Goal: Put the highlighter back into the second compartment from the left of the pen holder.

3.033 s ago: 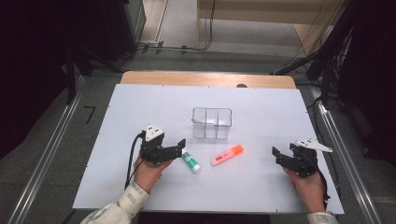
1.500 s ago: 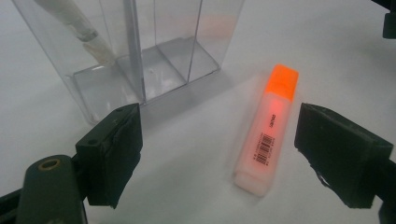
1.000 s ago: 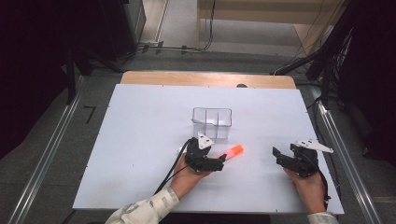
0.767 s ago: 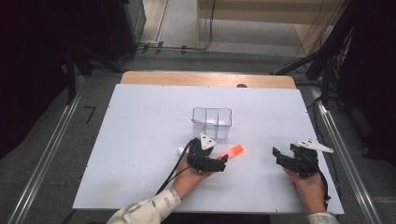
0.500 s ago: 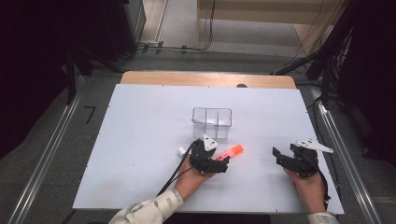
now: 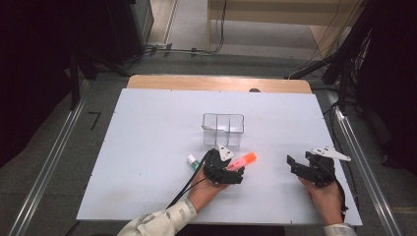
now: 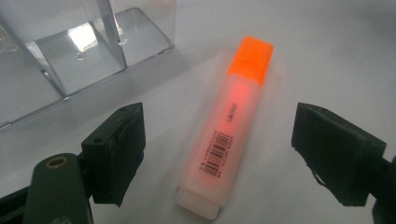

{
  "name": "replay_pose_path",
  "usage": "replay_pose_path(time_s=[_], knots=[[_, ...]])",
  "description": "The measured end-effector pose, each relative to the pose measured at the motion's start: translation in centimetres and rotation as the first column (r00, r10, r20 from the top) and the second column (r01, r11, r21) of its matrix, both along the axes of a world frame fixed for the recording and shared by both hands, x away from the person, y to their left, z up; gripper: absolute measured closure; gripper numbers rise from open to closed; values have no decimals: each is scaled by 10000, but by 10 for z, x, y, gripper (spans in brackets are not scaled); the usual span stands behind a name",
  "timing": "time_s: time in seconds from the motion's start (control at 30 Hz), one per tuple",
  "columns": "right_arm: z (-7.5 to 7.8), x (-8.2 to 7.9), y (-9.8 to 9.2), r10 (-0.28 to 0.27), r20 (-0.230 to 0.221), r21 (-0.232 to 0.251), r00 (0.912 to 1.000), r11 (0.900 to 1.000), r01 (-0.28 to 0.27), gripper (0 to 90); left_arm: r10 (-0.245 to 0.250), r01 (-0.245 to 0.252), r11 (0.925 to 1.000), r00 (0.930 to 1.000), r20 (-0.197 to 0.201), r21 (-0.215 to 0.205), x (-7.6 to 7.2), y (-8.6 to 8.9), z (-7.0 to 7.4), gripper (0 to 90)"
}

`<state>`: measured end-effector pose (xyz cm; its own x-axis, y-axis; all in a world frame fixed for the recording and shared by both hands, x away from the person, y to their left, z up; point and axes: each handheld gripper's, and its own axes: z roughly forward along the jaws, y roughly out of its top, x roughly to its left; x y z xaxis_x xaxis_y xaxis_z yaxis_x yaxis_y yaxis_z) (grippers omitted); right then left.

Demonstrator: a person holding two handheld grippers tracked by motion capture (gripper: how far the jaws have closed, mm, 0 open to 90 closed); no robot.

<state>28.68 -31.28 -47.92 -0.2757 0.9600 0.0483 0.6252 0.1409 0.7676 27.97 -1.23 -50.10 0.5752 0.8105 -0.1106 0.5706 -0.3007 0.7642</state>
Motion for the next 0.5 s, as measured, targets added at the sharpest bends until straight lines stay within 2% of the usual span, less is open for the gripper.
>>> replay_pose_path(time_s=[0.3, 0.5], knots=[[0, 0, 0, 8, -17, 7, 10000, 10000, -8, 252, -46, 46, 10000, 10000, 18, -15, 1, -4, -1, 195], [0, 0, 0, -11, -17, 19, 10000, 10000, 11, 252, -85, 85, 9999, 10000, -30, 121, 1, -7, -2, 215]])
